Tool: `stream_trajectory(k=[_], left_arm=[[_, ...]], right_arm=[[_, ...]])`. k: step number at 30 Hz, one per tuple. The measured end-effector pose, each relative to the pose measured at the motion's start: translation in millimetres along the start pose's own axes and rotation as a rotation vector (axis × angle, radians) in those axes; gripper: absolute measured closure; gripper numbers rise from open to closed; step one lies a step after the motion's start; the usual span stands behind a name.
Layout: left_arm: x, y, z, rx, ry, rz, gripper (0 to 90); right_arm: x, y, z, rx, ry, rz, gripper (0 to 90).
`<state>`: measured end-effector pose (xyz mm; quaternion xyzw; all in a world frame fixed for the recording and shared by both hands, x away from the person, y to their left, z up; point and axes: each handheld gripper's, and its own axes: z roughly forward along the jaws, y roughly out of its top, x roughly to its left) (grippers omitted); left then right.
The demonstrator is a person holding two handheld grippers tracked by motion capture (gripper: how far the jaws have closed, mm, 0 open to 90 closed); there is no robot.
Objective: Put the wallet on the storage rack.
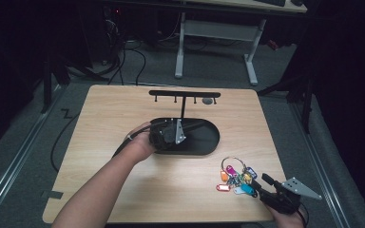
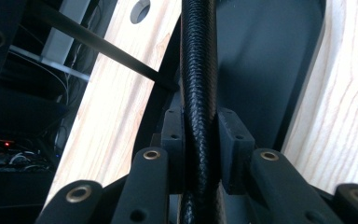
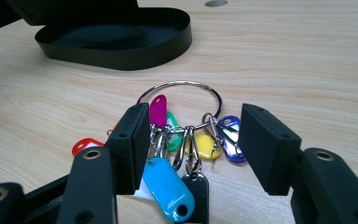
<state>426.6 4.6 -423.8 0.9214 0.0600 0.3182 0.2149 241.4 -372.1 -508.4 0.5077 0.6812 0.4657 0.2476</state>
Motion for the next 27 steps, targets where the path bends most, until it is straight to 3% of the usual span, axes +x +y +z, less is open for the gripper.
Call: stream_trajectory(k=[12,20,23,27], left_arm=[[8.5,12.8,22.4,-0.002,0.009,0.058,75.2],[10.8,6.8,39.4,0.013,-0.005,0.059,75.2],[11.1,3.8,41.4,0.021,0.005,0.082,75.0],[10.8,-1.8,46.3,0.062,0.009,0.094,74.8]], right_arm=[[-2.5,-2.7,-5.0,-0.003,-0.008,0.009,44.4],[-4.4,-3.3,-4.7,-0.004,-0.005,0.008,44.4],[-4.7,-3.5,-4.7,-0.003,-0.006,0.012,44.4],[-3.5,-3.5,-4.2,0.001,-0.003,0.008,44.4]])
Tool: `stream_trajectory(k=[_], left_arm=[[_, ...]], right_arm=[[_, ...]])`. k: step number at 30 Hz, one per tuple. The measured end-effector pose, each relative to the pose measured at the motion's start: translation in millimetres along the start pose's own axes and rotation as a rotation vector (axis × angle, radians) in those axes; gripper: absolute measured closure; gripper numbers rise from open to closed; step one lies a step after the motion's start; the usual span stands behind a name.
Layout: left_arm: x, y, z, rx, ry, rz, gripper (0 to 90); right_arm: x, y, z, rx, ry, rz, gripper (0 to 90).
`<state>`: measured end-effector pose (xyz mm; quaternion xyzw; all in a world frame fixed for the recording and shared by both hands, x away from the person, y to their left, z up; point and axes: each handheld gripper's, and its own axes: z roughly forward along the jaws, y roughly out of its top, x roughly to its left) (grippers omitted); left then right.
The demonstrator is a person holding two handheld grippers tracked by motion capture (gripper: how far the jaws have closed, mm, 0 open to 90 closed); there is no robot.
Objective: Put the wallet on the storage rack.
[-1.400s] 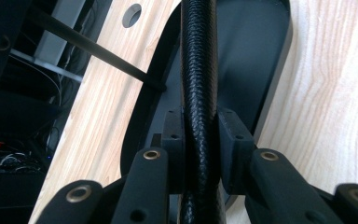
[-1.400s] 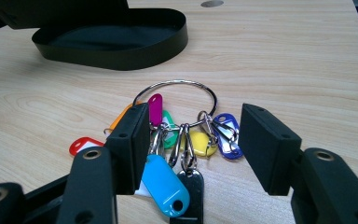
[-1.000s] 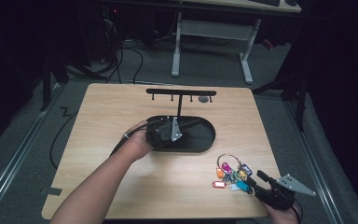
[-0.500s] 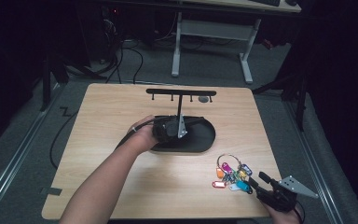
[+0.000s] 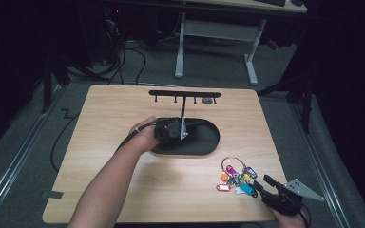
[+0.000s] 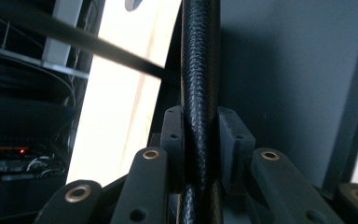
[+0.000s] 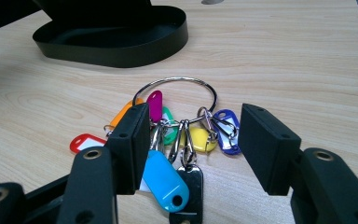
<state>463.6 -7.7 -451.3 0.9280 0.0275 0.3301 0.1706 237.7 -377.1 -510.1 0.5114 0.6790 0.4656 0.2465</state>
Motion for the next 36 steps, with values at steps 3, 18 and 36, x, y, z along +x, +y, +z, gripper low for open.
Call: stream_trajectory(k=[3,18,36], left_arm=[[-2.1,-3.1,2.5,0.018,-0.004,-0.002,74.6],[-9.4,-6.5,6.4,0.028,-0.109,-0.116,67.8],[-17.3,-8.5,10.3,0.024,-0.167,-0.174,61.0]], right_arm=[[0.3,-0.1,0.4,0.001,0.001,-0.004,44.4],[-0.7,0.4,-0.8,-0.005,0.004,0.006,44.4],[-0.5,0.6,-0.9,-0.004,0.005,0.007,44.4]])
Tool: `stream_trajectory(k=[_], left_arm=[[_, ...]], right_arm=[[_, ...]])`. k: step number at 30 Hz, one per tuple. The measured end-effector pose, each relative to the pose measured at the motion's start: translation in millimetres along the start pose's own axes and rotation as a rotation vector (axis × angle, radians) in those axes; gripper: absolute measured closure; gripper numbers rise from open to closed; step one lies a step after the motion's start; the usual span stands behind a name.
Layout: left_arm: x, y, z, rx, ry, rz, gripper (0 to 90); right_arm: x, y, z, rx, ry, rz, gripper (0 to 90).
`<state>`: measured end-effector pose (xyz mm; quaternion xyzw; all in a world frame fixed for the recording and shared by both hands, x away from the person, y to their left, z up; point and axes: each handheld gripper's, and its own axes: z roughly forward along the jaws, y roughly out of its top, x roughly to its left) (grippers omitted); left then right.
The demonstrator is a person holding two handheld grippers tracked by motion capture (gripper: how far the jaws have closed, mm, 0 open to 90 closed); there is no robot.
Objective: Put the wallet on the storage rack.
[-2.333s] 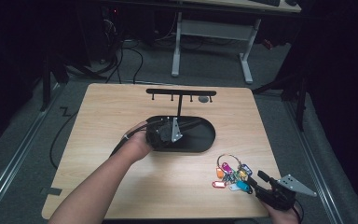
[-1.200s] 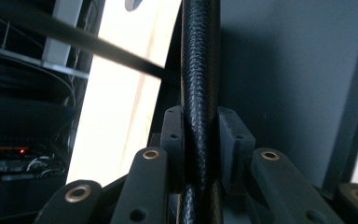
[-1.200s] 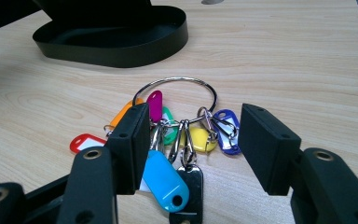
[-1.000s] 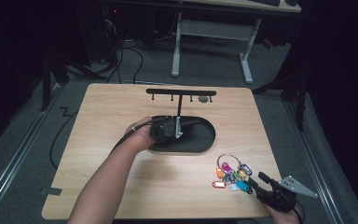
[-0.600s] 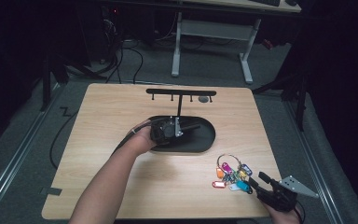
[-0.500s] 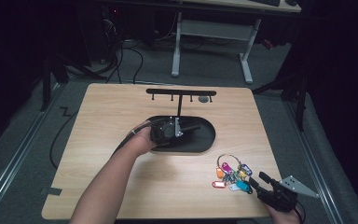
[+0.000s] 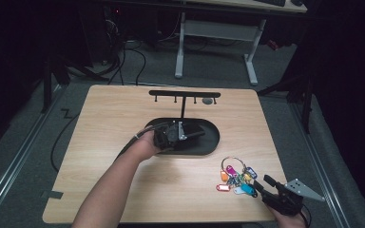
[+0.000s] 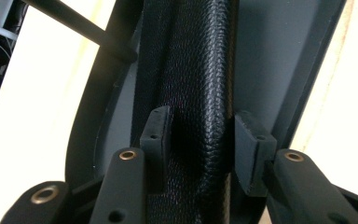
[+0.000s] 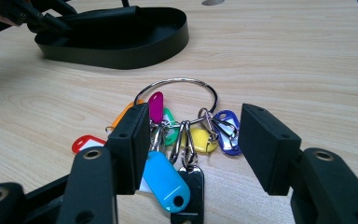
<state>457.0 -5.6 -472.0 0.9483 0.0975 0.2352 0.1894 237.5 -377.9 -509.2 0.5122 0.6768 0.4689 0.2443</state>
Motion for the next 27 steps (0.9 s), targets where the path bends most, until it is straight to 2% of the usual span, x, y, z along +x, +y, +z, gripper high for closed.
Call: stream_trajectory(k=[13,16,21,27], left_arm=[[-5.6,-3.4,0.1,-0.013,-0.037,-0.019,57.6],[-3.2,-3.9,-3.6,-0.038,-0.029,-0.048,58.4],[0.9,-5.5,-12.8,-0.046,-0.025,-0.071,58.5],[-1.1,-11.2,-28.4,-0.106,-0.018,-0.132,58.4]], right_arm=[[0.8,0.1,0.3,0.003,0.001,-0.001,44.3],[0.8,0.0,0.6,0.004,0.000,0.000,44.3],[1.0,0.2,0.9,0.004,0.000,-0.003,44.4],[1.2,0.4,2.1,0.008,0.001,-0.002,44.3]])
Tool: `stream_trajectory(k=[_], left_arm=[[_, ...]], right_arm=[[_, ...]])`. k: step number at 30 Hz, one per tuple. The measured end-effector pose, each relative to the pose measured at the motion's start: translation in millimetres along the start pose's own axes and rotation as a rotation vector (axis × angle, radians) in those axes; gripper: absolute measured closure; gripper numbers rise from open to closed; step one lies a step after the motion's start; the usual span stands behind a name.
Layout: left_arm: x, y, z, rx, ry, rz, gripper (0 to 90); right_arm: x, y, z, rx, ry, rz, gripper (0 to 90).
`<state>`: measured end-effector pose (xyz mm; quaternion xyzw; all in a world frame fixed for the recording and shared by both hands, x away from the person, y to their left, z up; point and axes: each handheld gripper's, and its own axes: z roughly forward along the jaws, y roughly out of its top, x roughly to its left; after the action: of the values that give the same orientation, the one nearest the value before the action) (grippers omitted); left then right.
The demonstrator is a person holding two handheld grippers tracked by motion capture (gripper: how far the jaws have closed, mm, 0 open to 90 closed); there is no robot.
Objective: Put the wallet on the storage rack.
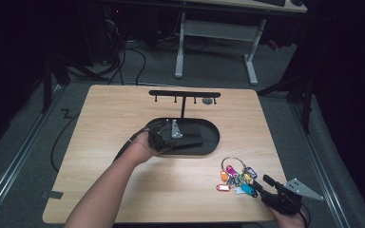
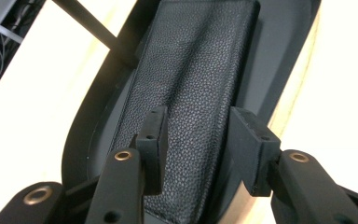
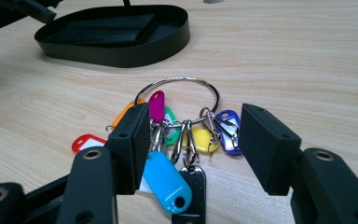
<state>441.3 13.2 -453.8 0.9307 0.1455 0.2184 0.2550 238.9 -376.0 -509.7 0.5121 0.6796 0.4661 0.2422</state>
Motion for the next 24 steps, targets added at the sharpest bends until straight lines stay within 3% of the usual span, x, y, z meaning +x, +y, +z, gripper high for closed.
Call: stream_trajectory(k=[6,11,16,24], left_arm=[[-3.3,-12.4,-17.0,-0.056,0.003,-0.079,57.6],[-10.1,-27.0,-30.7,-0.079,0.014,-0.116,56.9],[-19.5,-47.5,-44.5,-0.116,0.010,-0.167,56.3],[-35.4,-83.3,-59.8,-0.132,0.024,-0.241,55.8]], right_arm=[[1.2,1.1,0.9,0.000,0.001,-0.011,44.4],[1.8,1.7,1.8,0.002,0.001,-0.012,44.4],[1.9,1.6,3.4,0.006,0.000,-0.011,44.4],[3.6,2.4,5.6,0.012,0.003,-0.017,44.4]])
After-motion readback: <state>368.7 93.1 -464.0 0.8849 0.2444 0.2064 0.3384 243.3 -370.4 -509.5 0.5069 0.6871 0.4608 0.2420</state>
